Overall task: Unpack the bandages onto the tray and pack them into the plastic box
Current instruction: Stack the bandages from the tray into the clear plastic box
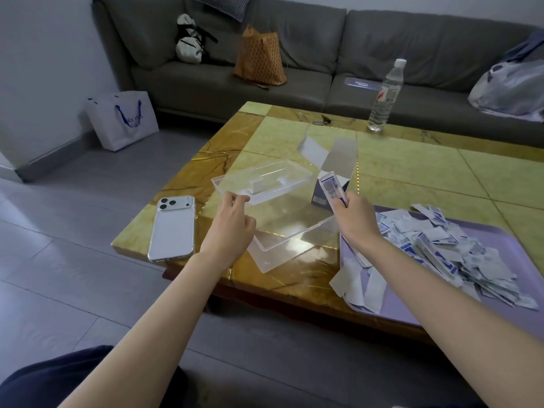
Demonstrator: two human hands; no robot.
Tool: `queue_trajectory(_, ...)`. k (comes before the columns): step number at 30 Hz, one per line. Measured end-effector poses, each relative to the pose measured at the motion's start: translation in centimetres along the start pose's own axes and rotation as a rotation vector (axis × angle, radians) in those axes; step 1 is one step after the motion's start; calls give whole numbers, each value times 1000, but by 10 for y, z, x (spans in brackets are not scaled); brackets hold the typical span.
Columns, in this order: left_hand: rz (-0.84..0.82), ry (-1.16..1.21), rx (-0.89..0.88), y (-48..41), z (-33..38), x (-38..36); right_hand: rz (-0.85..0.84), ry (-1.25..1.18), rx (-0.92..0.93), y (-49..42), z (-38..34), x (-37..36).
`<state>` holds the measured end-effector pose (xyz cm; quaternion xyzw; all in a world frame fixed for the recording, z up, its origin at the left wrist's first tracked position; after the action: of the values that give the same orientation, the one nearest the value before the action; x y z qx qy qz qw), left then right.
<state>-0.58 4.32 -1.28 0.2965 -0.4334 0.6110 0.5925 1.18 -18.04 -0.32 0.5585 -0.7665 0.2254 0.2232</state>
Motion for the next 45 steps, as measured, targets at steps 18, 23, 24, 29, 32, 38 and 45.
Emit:
queue_trajectory(18, -59, -24, -8, 15, -22, -4, -738, 701, -88, 2, -74, -92)
queue_trajectory(23, -68, -43, -2, 16, -22, -7, -949, 668, -226, 11, -68, -123)
queue_trajectory(24, -70, -46, -2, 16, -23, -7, -967, 666, -228, 13, -68, -125)
queue_trajectory(29, -85, -65, -18, 16, -22, -8, -945, 690, -214, 13, -68, -130)
queue_trajectory(32, -89, -94, -33, 17, -20, -8, -937, 618, -246, 17, -69, -127)
queue_trajectory(38, -104, -101, -33, 21, -18, -12, -887, 533, -194, 16, -65, -127)
queue_trajectory(45, -127, -115, -26, 21, -17, -13, -879, 495, -162, 14, -62, -127)
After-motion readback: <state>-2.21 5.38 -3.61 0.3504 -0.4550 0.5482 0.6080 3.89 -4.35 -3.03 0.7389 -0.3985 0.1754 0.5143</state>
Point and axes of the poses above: each hand's wrist, its own y-axis away from the middle knuckle, its own x-axis out of the back of the hand, z = x × y, the point moved 4 cm from there along -y, towards the middle knuckle, and after that the axes turned 9 degrees about -y, right-handed, at the moved point
